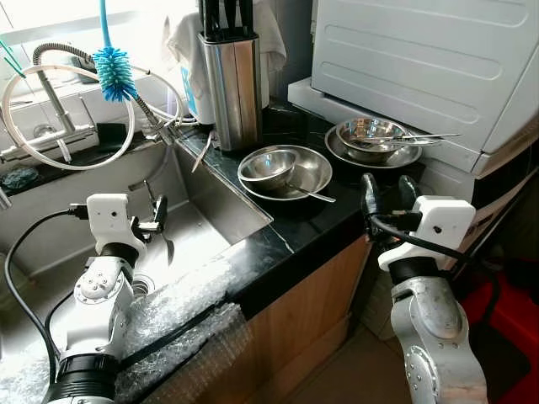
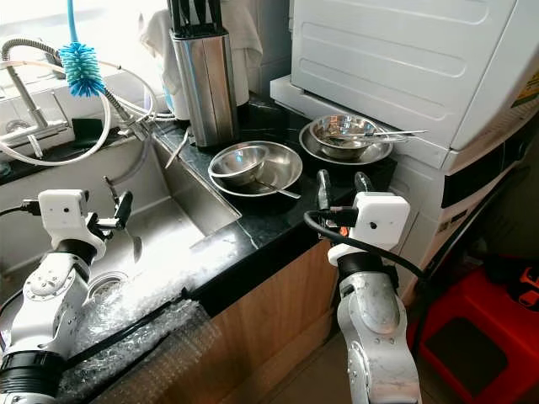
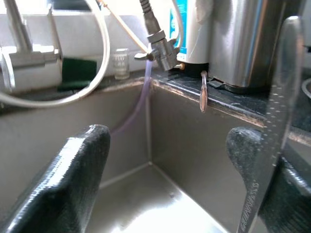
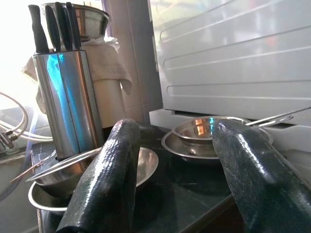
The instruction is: Kitchen organization
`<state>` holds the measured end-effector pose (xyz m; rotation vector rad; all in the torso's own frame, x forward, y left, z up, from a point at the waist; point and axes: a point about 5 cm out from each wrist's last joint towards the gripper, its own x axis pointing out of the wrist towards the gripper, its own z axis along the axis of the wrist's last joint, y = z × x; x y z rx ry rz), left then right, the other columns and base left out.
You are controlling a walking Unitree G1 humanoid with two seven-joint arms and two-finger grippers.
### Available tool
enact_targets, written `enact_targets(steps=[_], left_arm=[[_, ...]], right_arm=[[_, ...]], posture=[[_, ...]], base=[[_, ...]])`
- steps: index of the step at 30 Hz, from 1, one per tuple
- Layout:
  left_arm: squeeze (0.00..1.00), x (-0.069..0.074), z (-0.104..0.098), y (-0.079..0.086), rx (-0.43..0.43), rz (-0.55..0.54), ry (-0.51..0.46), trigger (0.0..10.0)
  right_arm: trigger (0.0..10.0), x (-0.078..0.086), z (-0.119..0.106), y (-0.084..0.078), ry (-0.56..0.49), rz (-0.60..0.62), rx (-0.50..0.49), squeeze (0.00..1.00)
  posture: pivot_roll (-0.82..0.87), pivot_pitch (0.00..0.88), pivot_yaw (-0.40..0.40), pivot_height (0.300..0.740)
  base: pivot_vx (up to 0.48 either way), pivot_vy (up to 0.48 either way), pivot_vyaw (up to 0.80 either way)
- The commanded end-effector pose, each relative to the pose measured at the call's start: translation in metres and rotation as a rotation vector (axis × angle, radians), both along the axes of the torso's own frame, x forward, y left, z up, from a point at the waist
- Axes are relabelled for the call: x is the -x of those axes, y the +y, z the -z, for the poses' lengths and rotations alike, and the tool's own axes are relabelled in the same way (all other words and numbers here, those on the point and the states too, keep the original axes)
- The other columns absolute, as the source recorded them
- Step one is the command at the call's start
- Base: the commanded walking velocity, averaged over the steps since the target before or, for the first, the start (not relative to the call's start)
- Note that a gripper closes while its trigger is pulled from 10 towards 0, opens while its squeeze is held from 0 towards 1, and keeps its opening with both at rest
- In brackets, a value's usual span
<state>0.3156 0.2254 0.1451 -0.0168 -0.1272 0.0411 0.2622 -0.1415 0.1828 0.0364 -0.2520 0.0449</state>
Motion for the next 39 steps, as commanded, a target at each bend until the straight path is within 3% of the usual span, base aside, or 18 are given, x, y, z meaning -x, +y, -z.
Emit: enact_targets(steps=[1,2,3,10,14,19,25,31,39], left_arm=[[1.00,-0.003,-0.001,-0.004,0.051,0.003,0.008,10.0],[0.54,-0.004,-0.001,-0.004,0.063,0.004,0.013,10.0],[0.00,-0.004,-0.001,-0.004,0.069,0.004,0.015,10.0],[0.00,-0.006,-0.001,-0.002,0.153,-0.010,0.037,10.0],[0.00,-0.006,-0.004,-0.002,0.118,-0.011,0.020,10.0],[0.00,-0.006,-0.012,-0.011,-0.048,0.021,-0.027,10.0],[0.00,-0.005,-0.013,-0.021,-0.118,0.049,-0.044,10.0],[0.00,-0.006,-0.015,-0.025,-0.123,0.055,-0.060,10.0],[0.00,-0.005,-0.015,-0.029,-0.144,0.064,-0.071,10.0]], right_arm=[[10.0,-0.002,0.000,0.004,0.009,-0.005,0.002,0.00],[10.0,-0.002,0.000,0.004,0.010,-0.006,0.001,0.00],[10.0,-0.002,0.000,0.004,0.011,-0.007,0.001,0.00],[10.0,-0.002,0.001,0.005,0.017,-0.009,-0.001,0.00],[10.0,-0.002,0.001,0.005,0.019,-0.008,-0.001,0.00],[10.0,-0.002,0.003,0.003,0.026,0.007,0.010,0.00],[10.0,-0.002,0.014,0.000,0.084,-0.004,0.026,0.00],[10.0,-0.006,0.027,-0.002,0.158,-0.123,0.122,0.00],[10.0,-0.012,0.034,-0.003,0.197,-0.263,0.170,0.00]], posture=[[-0.22,0.000,0.046,0.740],[-0.22,0.000,0.047,0.740],[-0.22,0.000,0.047,0.740],[-0.22,0.001,0.050,0.740],[-0.23,0.002,0.050,0.740],[-0.22,0.003,0.045,0.740],[-0.23,0.003,0.040,0.740],[-0.22,0.000,0.037,0.740],[-0.22,0.000,0.030,0.740]], base=[[0.000,0.000,0.00],[0.000,0.000,0.00],[0.000,0.000,0.00],[0.000,0.000,0.00],[0.000,0.000,0.00],[0.000,0.000,0.00],[0.000,0.000,0.00],[0.000,0.000,0.00],[0.000,0.000,0.00]])
